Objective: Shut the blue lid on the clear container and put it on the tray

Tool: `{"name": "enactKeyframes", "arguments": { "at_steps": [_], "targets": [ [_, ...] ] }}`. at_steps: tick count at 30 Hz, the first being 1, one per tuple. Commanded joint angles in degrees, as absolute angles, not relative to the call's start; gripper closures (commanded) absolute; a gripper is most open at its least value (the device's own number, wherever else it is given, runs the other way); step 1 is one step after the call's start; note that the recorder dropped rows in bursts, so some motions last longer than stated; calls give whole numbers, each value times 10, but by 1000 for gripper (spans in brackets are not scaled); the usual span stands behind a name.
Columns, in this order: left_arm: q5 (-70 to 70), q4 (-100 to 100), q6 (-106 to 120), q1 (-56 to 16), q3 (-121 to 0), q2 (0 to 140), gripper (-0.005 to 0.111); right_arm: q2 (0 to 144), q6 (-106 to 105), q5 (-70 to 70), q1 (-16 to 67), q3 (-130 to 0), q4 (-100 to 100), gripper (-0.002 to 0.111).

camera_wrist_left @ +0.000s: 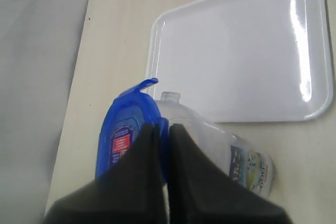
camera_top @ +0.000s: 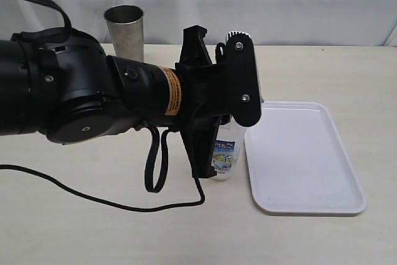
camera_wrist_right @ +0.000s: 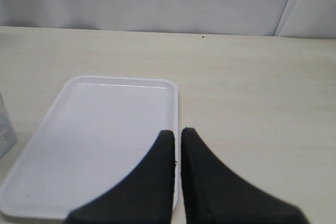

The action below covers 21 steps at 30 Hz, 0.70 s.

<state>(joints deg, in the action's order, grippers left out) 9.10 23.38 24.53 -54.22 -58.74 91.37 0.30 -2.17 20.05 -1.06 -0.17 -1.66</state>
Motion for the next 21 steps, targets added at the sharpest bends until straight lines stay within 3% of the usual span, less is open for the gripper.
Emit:
{"name": "enactKeyframes", "arguments": {
  "at_steps": [1,21],
  "targets": [
    [61,235,252,-547,-585,910,107,0,-21,197,-12,0,-17,104],
    [116,217,254,-547,-585,910,107,0,-21,197,-12,0,-17,104]
  ]
}}
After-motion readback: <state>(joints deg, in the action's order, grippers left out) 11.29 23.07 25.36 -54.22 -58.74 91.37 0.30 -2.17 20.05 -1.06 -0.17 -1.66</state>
